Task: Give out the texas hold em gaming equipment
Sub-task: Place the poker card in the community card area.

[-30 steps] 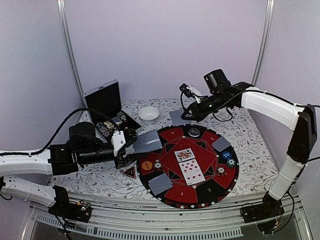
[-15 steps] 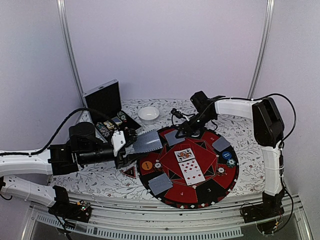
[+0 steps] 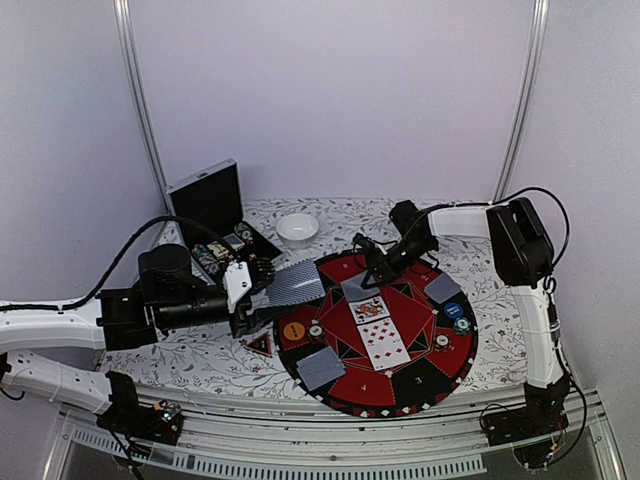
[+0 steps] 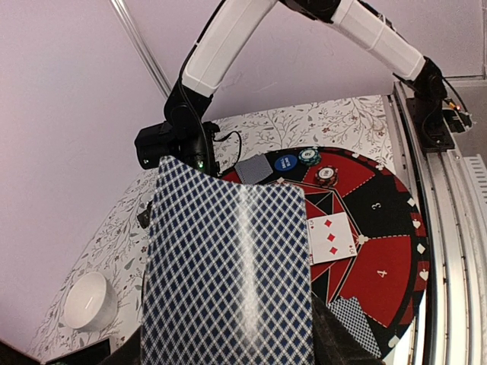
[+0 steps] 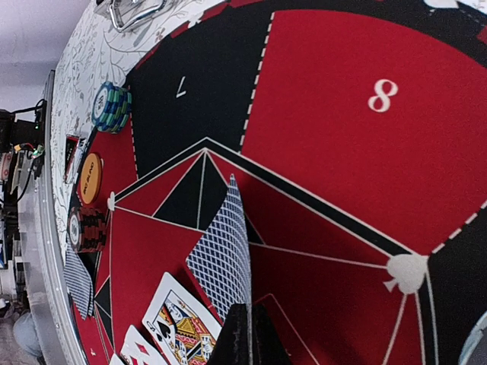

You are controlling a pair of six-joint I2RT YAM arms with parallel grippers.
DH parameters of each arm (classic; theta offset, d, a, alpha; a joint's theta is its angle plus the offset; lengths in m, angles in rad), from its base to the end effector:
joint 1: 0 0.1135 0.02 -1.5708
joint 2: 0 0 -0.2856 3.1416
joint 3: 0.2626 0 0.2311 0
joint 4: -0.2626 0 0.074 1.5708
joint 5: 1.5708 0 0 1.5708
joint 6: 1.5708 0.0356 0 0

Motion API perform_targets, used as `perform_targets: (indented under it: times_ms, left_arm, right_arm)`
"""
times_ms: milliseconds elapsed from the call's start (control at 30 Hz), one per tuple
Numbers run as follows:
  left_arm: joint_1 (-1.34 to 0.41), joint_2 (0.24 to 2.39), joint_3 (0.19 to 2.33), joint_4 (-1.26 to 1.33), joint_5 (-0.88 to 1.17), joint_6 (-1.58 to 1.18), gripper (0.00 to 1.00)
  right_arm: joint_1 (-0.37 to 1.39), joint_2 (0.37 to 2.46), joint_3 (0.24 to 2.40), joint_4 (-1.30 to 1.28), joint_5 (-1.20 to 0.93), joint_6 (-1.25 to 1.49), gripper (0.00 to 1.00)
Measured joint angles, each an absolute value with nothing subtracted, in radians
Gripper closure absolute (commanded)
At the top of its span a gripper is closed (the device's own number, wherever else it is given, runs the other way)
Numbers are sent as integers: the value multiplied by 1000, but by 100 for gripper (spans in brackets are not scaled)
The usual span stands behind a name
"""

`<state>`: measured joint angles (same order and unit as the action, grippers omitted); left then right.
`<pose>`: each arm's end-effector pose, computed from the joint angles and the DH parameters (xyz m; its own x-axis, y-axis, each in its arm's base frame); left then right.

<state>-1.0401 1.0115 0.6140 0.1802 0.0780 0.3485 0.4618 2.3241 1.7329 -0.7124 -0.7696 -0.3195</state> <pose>0.1011 -0.1777 0.3009 0.2042 0.3247 -0.9235 0.8816 0.3491 0.3177 0.4011 0.2273 0.1512 -0.6676 -0.5842 -0.4615 -0.7312 0.3977 0.5543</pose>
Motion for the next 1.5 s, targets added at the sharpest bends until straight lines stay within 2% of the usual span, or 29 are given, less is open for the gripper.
perform_targets:
  times_ms: [633, 733, 967, 1133, 1200, 1233, 1267, 1300, 1500]
  left_arm:
    - [-1040, 1017, 614, 181, 78, 348, 48]
    - [-1040, 1017, 614, 181, 78, 348, 48]
    - [-1040, 1017, 614, 181, 78, 348, 48]
    - [-1040, 1017, 614, 181, 78, 348, 48]
    - [-1040, 1017, 614, 181, 78, 348, 48]
    - [-1040, 1017, 614, 181, 78, 348, 48]
    - [-1040, 1017, 614, 181, 78, 348, 48]
    - [-1040, 1017, 614, 181, 78, 348, 48]
    - [-1040, 1017, 614, 181, 78, 348, 48]
  right_arm:
    - [450, 2380, 1815, -793, -730, -397, 97]
    - [453, 2380, 1816, -794, -727, -406, 95]
    - [464, 2380, 1828, -805, -701, -405, 69]
    - [476, 2365, 1834, -807, -654, -389, 55]
    - [485, 2350, 1833, -803, -604, -380, 46]
    - [489, 2342, 1833, -799, -572, -378, 33]
    - [491, 2334, 1833, -794, -538, -377, 11]
    - [492, 2326, 1833, -791, -508, -371, 0]
    - [517, 2278, 1833, -778, -302, -378, 1]
